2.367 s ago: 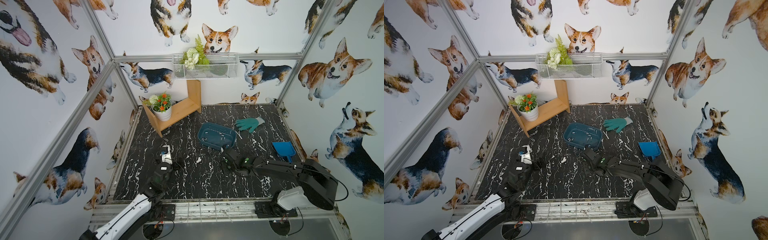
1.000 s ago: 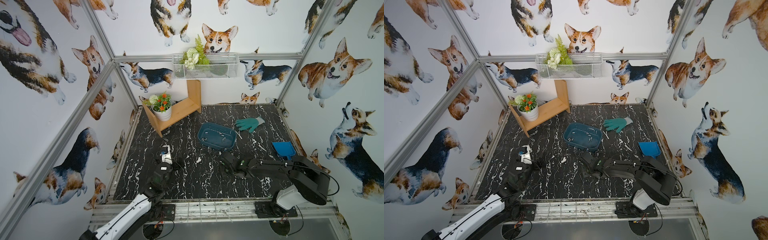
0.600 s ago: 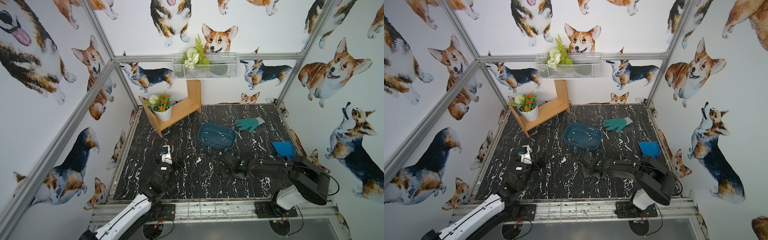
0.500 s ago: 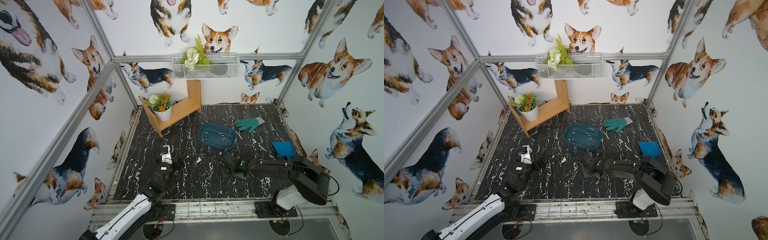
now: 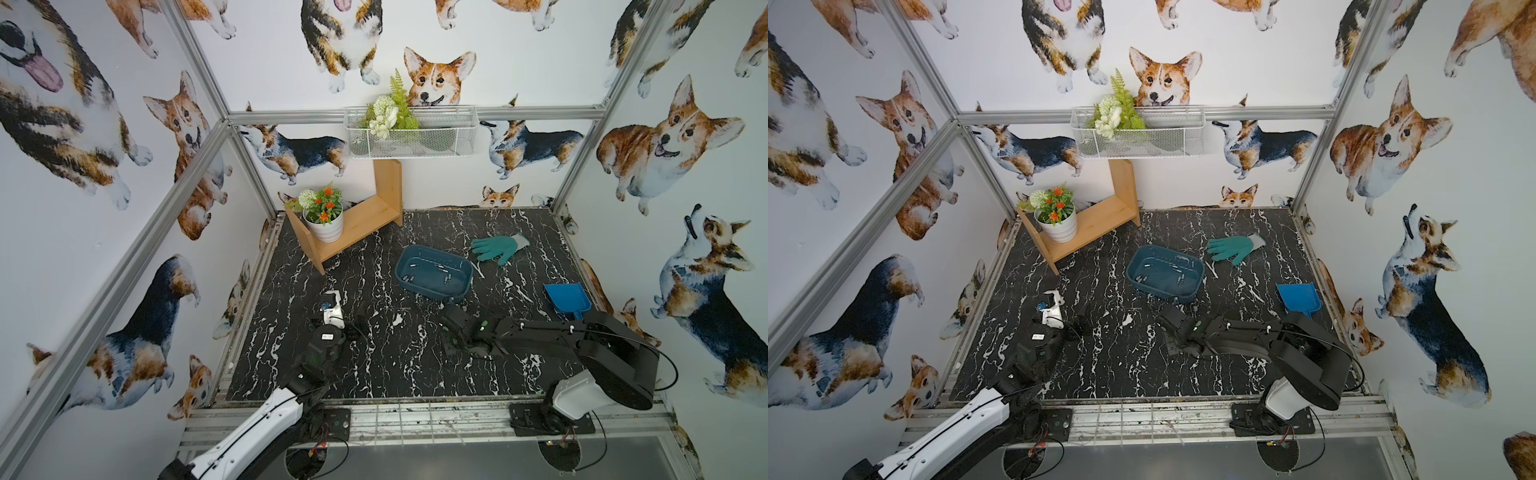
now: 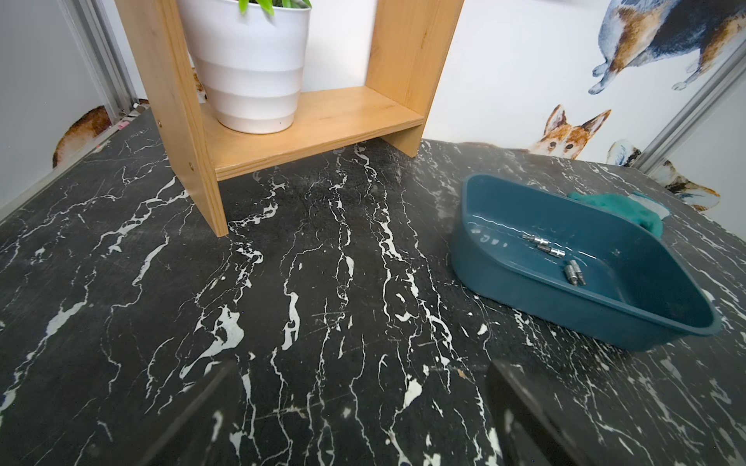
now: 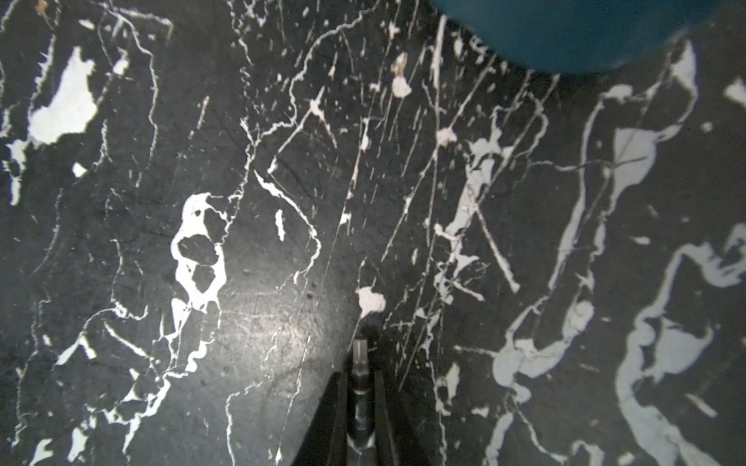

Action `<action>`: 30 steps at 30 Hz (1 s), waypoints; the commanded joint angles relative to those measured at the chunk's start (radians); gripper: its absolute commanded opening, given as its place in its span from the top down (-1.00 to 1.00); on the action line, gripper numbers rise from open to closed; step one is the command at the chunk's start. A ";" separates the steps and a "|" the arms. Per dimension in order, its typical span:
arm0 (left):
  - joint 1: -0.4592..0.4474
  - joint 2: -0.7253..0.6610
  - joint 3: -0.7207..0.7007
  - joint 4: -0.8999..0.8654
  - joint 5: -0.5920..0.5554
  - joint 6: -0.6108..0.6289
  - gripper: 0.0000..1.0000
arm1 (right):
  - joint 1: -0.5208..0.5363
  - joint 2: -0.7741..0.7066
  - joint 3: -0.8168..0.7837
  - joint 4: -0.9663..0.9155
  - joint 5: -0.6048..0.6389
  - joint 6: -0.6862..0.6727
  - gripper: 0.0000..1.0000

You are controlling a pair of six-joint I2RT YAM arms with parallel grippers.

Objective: Put the bit on the desktop into the storage box
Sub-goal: Pick up the screwdriver bit from the center of the board, then place the screwdriver bit in the storage box.

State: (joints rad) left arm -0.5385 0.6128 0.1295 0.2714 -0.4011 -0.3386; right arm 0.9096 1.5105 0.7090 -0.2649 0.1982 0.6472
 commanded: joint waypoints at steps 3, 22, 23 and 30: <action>0.001 0.001 0.004 0.021 -0.006 -0.004 -1.00 | 0.002 -0.028 0.007 -0.043 0.009 0.005 0.69; 0.000 0.007 0.004 0.025 -0.007 -0.004 -1.00 | -0.181 -0.125 0.141 0.069 -0.065 -0.147 0.73; 0.001 0.007 0.004 0.025 -0.006 -0.004 -1.00 | -0.206 -0.119 0.154 0.084 -0.074 -0.160 0.73; 0.000 0.004 0.004 0.023 -0.008 -0.004 -1.00 | -0.331 0.005 0.261 0.189 -0.111 -0.222 0.73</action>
State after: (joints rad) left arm -0.5385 0.6193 0.1295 0.2718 -0.4034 -0.3386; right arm 0.6022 1.4807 0.9363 -0.1593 0.1253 0.4702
